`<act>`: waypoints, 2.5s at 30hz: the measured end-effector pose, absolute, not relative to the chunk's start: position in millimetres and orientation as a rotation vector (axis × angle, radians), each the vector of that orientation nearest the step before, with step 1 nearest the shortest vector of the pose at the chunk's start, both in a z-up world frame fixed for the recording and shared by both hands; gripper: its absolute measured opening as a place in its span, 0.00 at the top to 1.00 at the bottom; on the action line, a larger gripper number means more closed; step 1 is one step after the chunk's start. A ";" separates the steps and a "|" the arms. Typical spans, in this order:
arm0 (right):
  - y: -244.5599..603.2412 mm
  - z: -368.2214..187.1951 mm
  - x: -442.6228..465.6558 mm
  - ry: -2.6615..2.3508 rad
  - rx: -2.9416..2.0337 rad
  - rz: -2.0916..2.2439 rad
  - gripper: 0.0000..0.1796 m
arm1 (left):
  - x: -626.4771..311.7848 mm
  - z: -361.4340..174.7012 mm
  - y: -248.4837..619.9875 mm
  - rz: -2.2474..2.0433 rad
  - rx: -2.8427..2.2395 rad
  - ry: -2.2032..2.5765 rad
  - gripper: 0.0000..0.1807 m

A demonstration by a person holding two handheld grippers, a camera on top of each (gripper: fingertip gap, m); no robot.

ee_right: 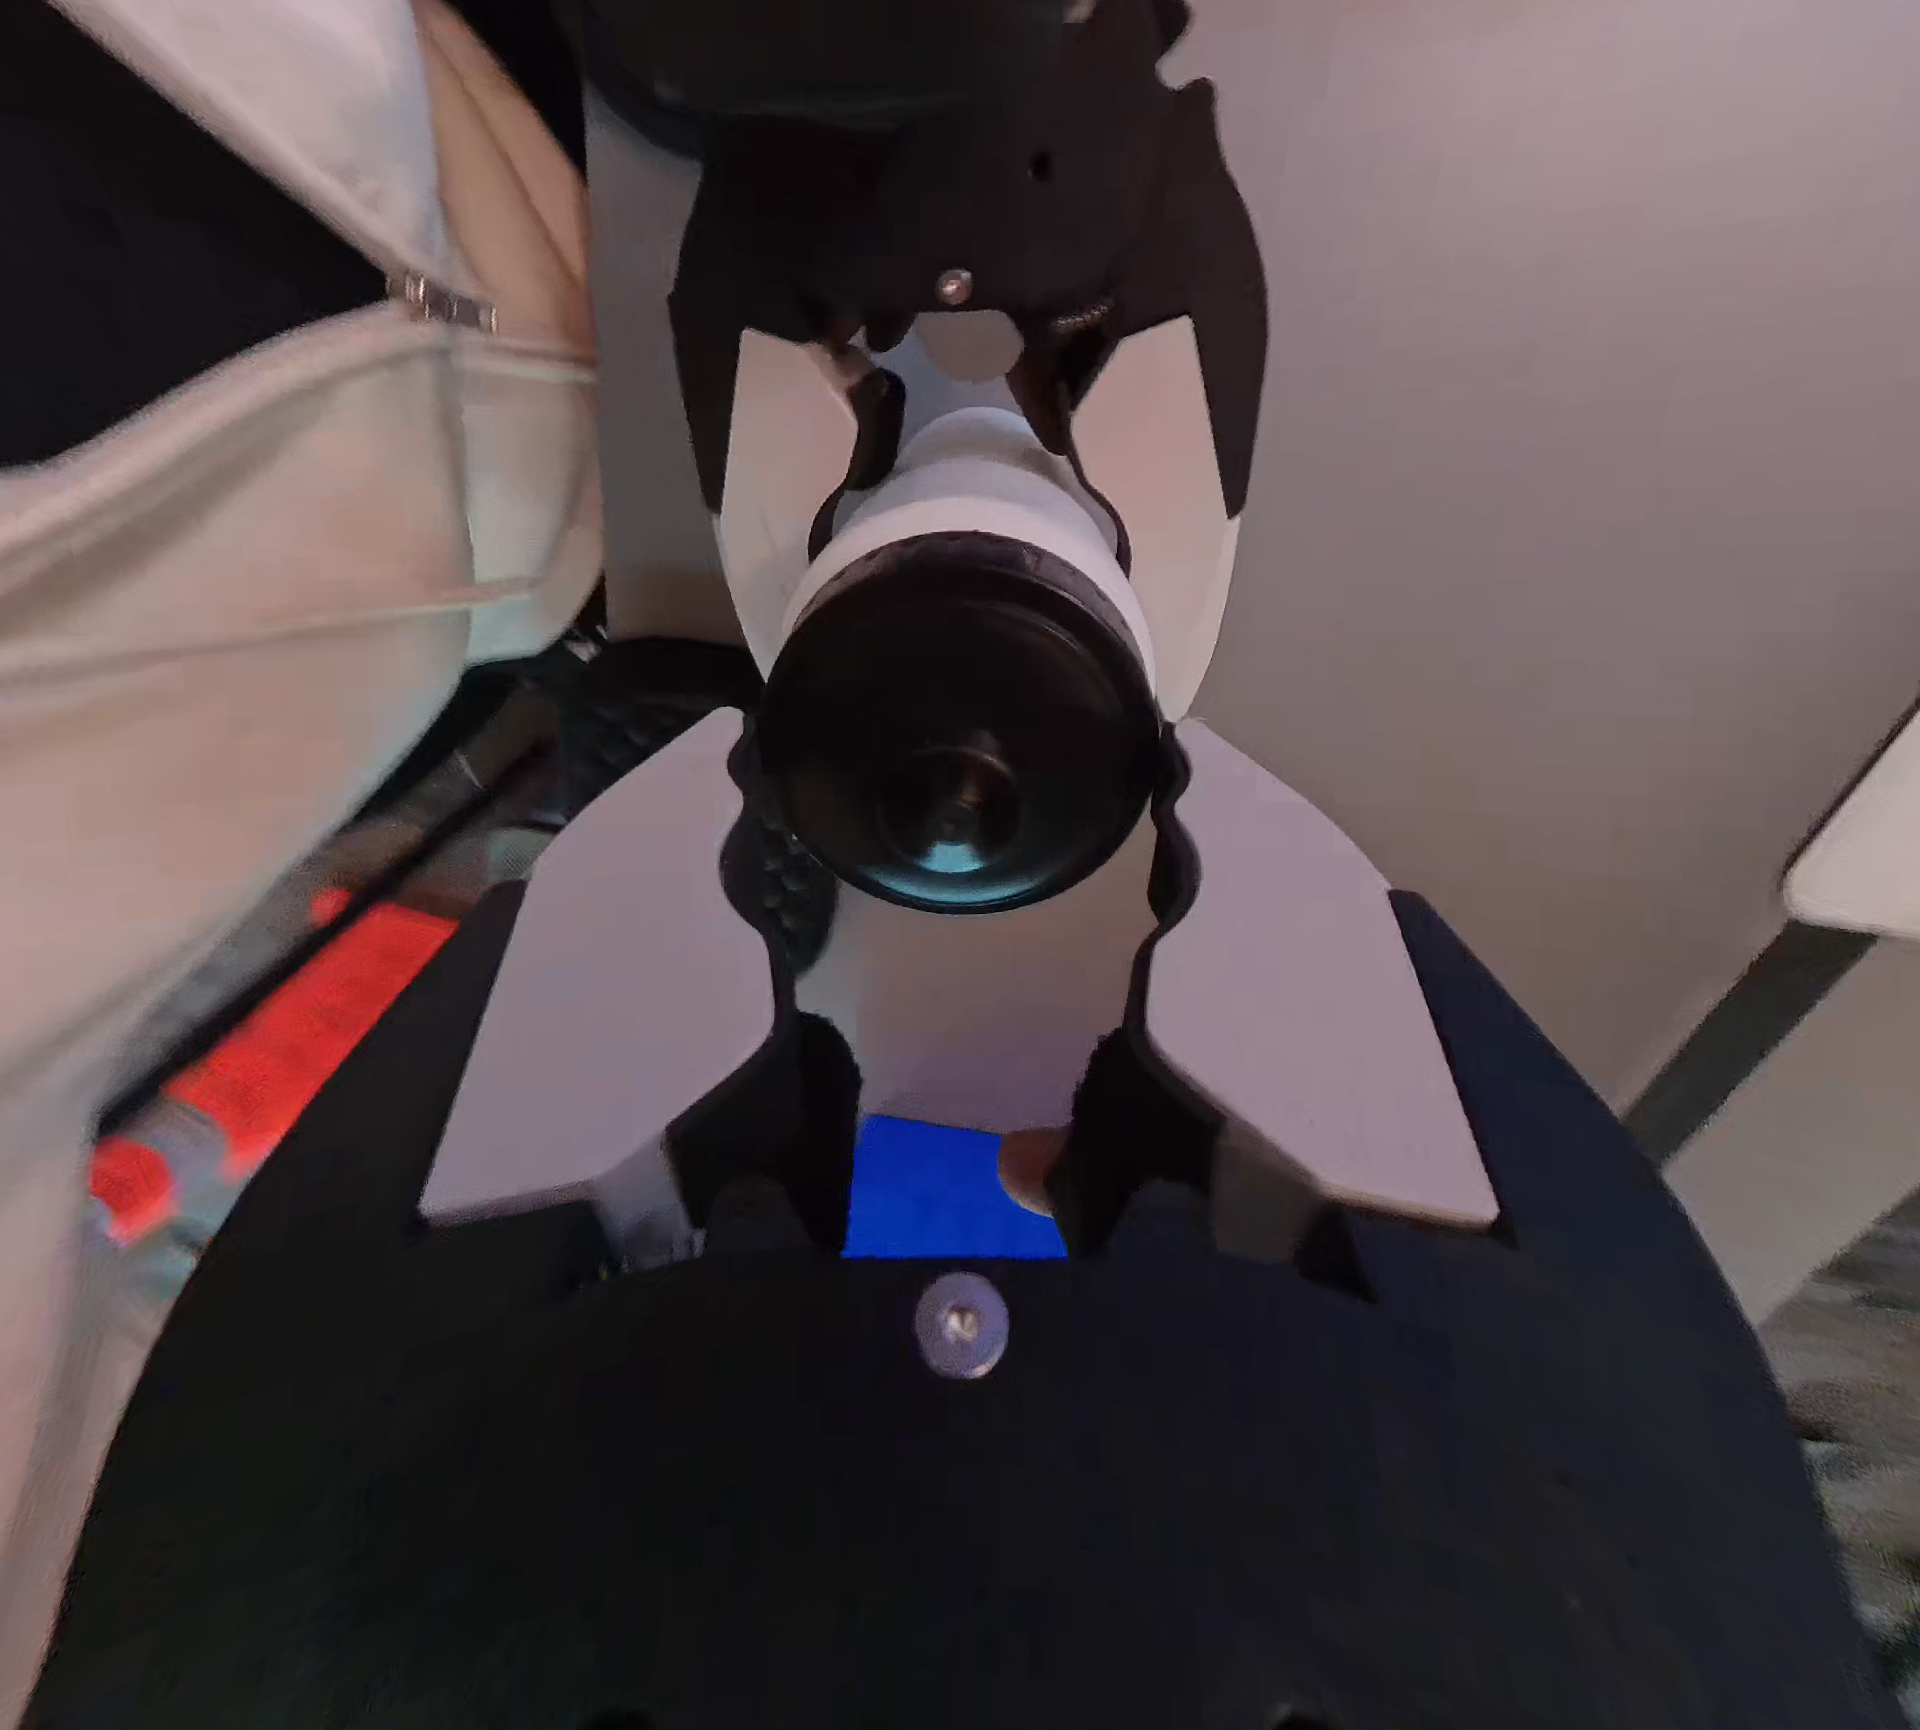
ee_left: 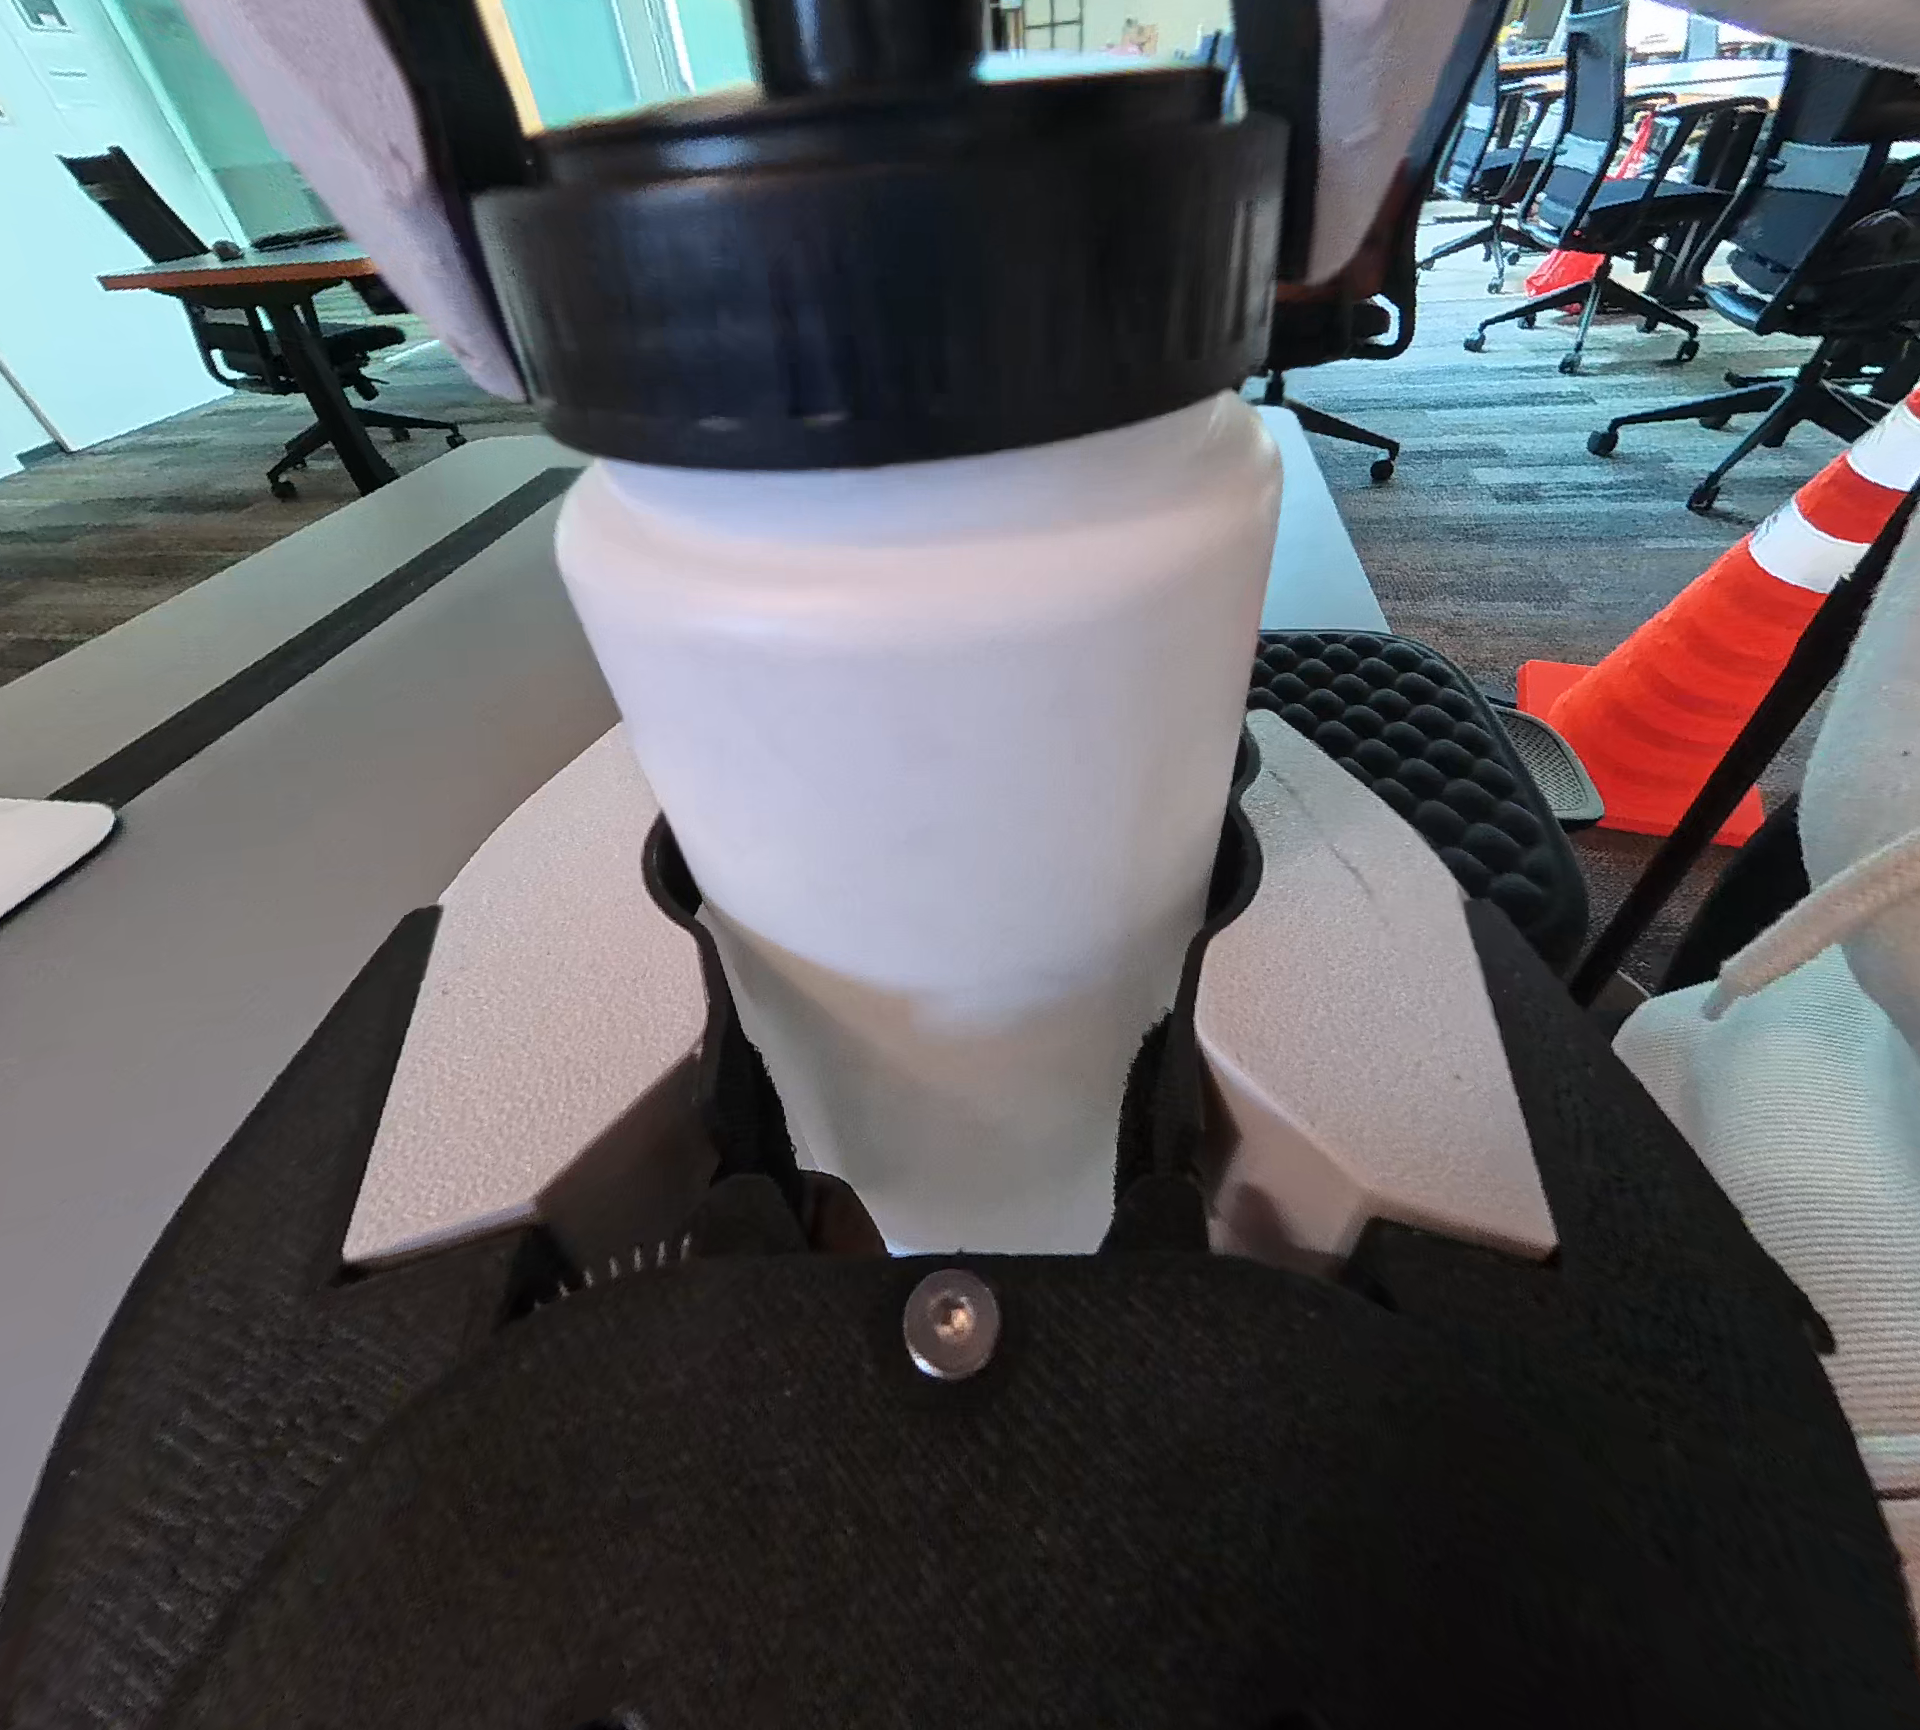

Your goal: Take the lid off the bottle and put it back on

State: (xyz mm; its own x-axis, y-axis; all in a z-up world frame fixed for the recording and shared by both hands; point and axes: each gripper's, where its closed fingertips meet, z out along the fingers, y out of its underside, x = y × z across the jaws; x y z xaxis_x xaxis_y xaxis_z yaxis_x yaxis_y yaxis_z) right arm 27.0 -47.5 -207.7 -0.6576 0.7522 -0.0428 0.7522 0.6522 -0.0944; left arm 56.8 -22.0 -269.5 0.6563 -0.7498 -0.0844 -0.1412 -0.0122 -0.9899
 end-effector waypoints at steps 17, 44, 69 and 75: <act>-43.2 -195.5 16.1 -2.696 -1.492 0.276 0.45 | 56.7 -269.3 -23.0 -0.585 -1.530 0.758 0.46; -49.6 -209.1 23.4 -2.565 -1.535 0.382 0.48 | 55.4 -268.7 -21.5 -0.575 -1.525 0.741 0.46; 122.5 -151.8 102.6 -2.247 -1.433 0.213 0.59 | 53.5 -268.7 -21.7 -0.575 -1.532 0.740 0.46; 256.0 -207.9 211.2 -1.952 -1.975 -0.020 0.59 | 53.9 -268.5 -21.0 -0.568 -1.531 0.737 0.46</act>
